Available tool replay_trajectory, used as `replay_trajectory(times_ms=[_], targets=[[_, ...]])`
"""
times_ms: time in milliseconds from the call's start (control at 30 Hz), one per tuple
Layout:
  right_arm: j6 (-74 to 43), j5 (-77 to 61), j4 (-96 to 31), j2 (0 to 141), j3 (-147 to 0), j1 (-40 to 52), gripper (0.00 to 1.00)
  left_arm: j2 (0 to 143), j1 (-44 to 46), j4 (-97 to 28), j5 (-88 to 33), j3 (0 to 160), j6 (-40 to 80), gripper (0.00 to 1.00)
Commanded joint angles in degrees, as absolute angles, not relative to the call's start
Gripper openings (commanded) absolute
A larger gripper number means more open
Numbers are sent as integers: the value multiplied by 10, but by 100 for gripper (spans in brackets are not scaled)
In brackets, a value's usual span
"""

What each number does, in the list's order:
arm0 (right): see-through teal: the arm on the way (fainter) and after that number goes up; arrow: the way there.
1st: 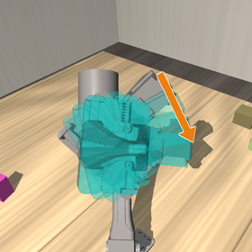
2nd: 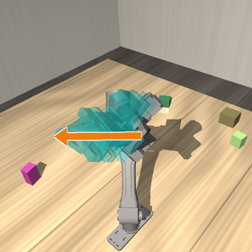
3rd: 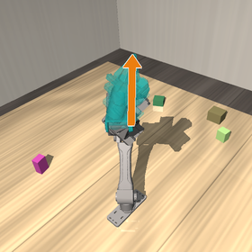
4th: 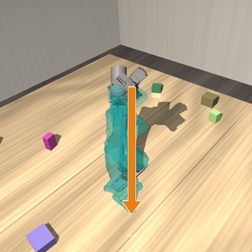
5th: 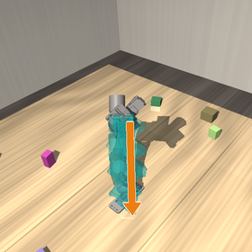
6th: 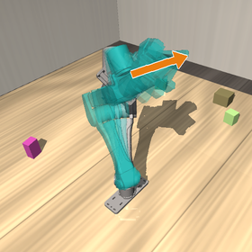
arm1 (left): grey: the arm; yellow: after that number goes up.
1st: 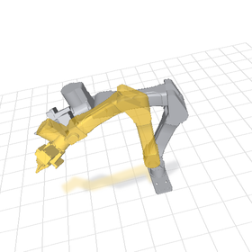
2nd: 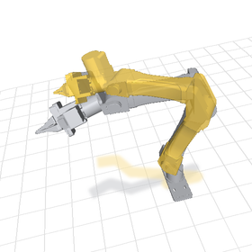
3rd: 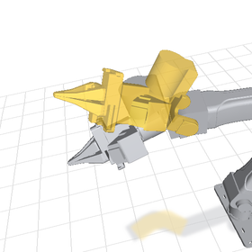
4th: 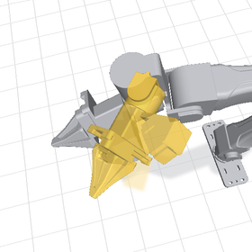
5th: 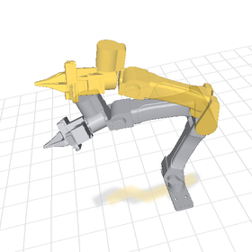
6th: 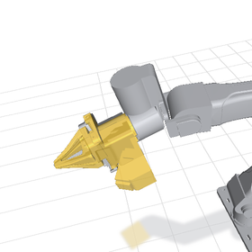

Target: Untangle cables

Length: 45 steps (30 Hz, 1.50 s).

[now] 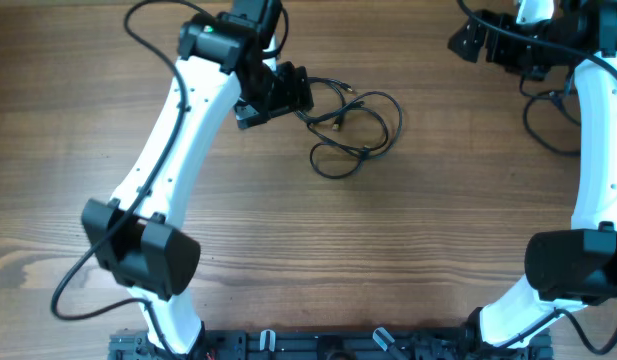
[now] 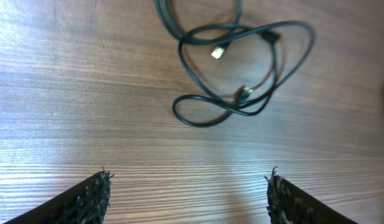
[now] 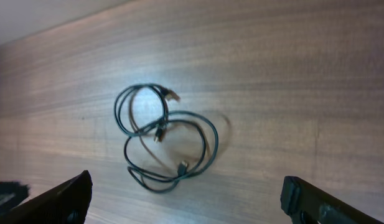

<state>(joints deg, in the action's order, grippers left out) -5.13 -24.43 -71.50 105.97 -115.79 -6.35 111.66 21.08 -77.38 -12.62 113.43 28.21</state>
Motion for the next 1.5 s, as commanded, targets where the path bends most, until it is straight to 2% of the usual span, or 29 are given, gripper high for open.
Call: replay_trajectory(times_ms=[0, 100, 200, 233, 333, 467, 667, 767, 833, 900, 933, 1067, 1233, 1333, 1467], targets=[[-60, -255, -710, 1067, -1137, -63, 100, 1148, 211, -758, -117, 1100, 274, 81], [-60, -255, -707, 1067, -1135, -63, 100, 1153, 212, -707, -117, 1055, 299, 79], [-60, -255, -706, 1068, -1135, -62, 100, 1153, 211, -597, -105, 977, 377, 73], [-60, -255, -704, 1068, -1135, -60, 100, 1153, 212, -554, -92, 951, 410, 70], [-61, -253, -704, 1075, -1135, -52, 100, 1153, 211, -406, -47, 865, 507, 53], [-62, -253, -703, 1086, -1135, -35, 100, 1172, 212, -291, 1, 823, 532, 52], [-62, -253, -701, 1098, -1135, -19, 100, 1227, 223, -217, 1, 823, 532, 57], [-62, -254, -701, 1098, -1135, -17, 100, 1236, 232, -211, 1, 823, 532, 48], [-62, -253, -701, 1098, -1135, -17, 100, 1237, 234, -203, 1, 823, 532, 35], [-62, -254, -702, 1098, -1135, -17, 100, 1237, 234, -201, 1, 823, 532, 19], [-62, -254, -704, 1098, -1135, -17, 100, 1237, 234, -201, 1, 823, 532, 6], [-10, -281, -709, 1098, -1135, -13, 100, 1198, 234, -204, -28, 831, 470, 4], [32, -322, -694, 1098, -1135, 25, 100, 1020, 234, -239, -177, 837, 433, 4], [60, -439, -665, 1098, -1135, 49, 98, 926, 234, -300, -189, 837, 442, 4], [59, -543, -634, 1094, -1135, 52, 93, 896, 234, -352, -206, 837, 471, 4]])
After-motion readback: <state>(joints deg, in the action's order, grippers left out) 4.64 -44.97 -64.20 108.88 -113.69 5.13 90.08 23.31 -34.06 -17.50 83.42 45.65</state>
